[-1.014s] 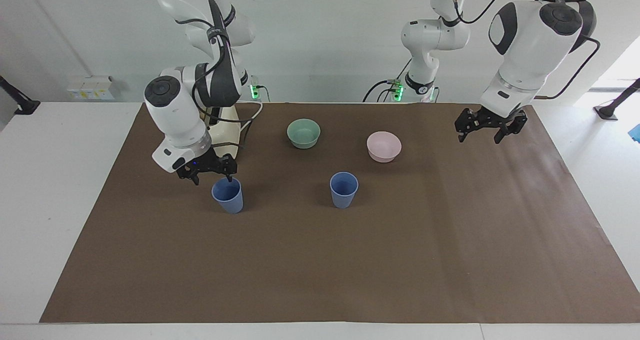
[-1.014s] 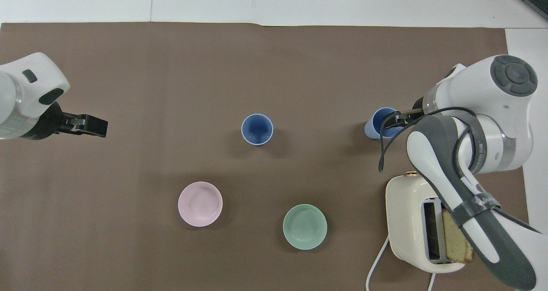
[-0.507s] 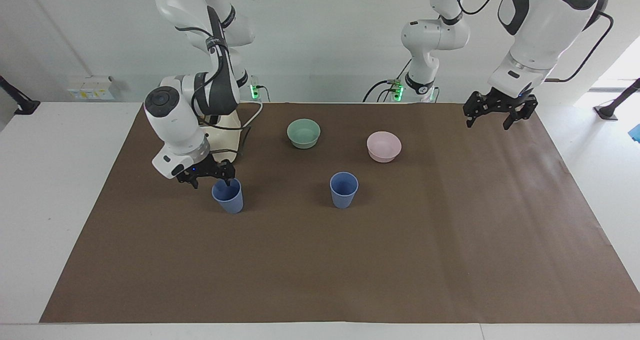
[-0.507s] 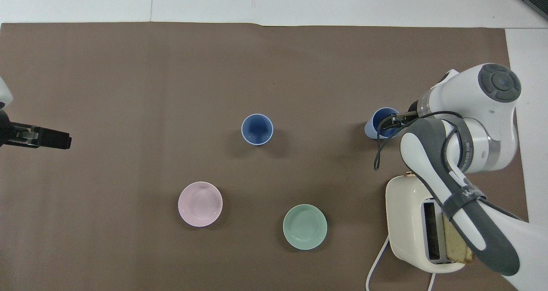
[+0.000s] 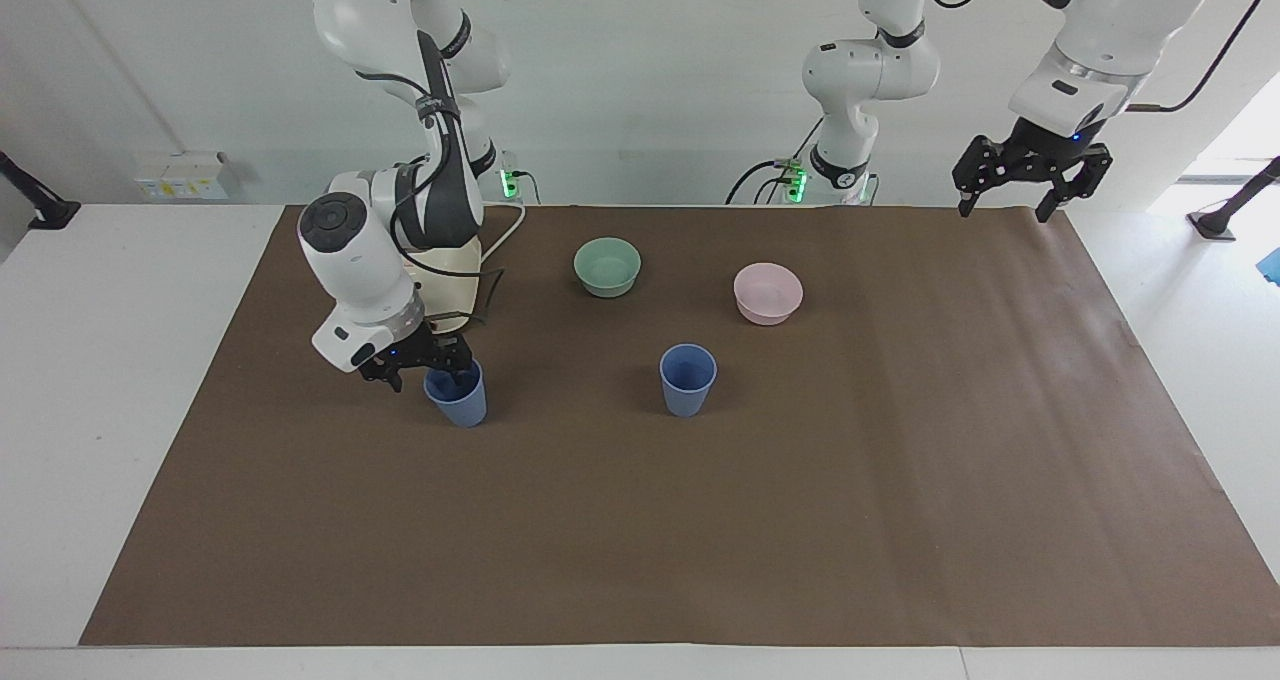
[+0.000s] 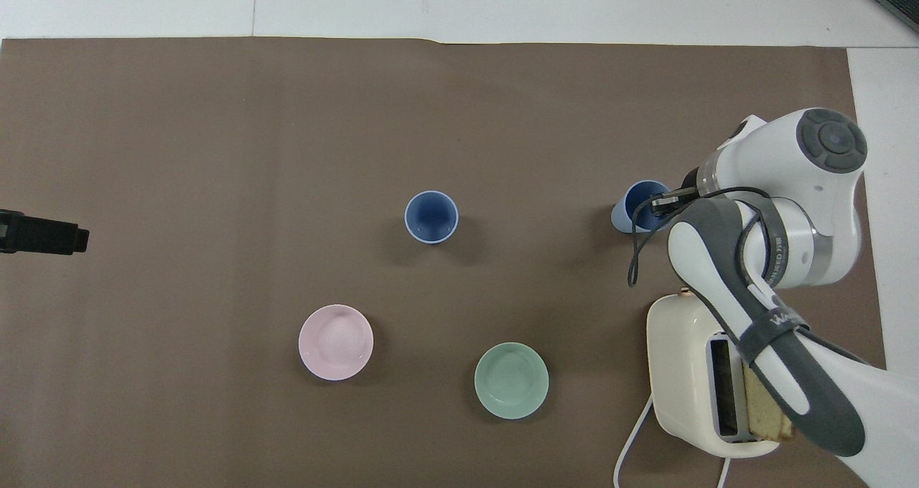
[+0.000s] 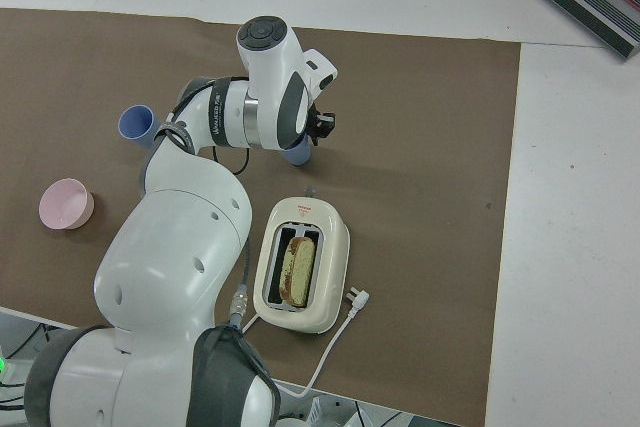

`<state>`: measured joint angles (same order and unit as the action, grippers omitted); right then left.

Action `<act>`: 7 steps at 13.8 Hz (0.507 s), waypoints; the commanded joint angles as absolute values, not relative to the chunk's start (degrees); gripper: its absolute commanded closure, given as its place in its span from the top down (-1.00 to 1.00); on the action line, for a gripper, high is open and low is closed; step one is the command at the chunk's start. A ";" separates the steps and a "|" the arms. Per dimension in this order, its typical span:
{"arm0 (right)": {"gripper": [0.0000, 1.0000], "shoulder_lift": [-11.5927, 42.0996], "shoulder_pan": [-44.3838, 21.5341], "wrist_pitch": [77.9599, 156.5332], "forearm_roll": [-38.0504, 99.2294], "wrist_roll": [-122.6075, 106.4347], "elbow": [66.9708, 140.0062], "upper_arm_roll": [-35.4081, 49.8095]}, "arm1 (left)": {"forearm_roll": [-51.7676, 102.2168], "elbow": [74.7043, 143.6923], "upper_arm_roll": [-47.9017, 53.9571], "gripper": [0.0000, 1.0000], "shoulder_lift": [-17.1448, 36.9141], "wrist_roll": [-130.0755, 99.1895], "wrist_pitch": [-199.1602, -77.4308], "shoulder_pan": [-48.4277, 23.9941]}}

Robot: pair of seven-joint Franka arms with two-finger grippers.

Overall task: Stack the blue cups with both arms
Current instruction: 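Carry the second blue cup with the right gripper over the first cup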

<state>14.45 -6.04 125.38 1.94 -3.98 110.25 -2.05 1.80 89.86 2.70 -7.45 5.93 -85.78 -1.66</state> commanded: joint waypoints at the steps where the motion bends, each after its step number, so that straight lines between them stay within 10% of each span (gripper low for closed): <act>1: -1.00 14.68 -5.89 127.00 3.08 -5.45 110.04 -1.76 | 2.73 89.12 2.90 1.00 -7.21 5.89 -84.46 -0.62; 7: -1.00 15.03 -10.62 119.39 3.07 4.64 100.66 -1.67 | 2.37 90.61 2.90 1.00 -7.38 6.06 -83.06 -0.62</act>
<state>14.47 -8.83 124.46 2.09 0.54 106.16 -1.84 1.80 89.93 2.55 -6.93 5.93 -84.41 -1.44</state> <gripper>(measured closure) 0.952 0.000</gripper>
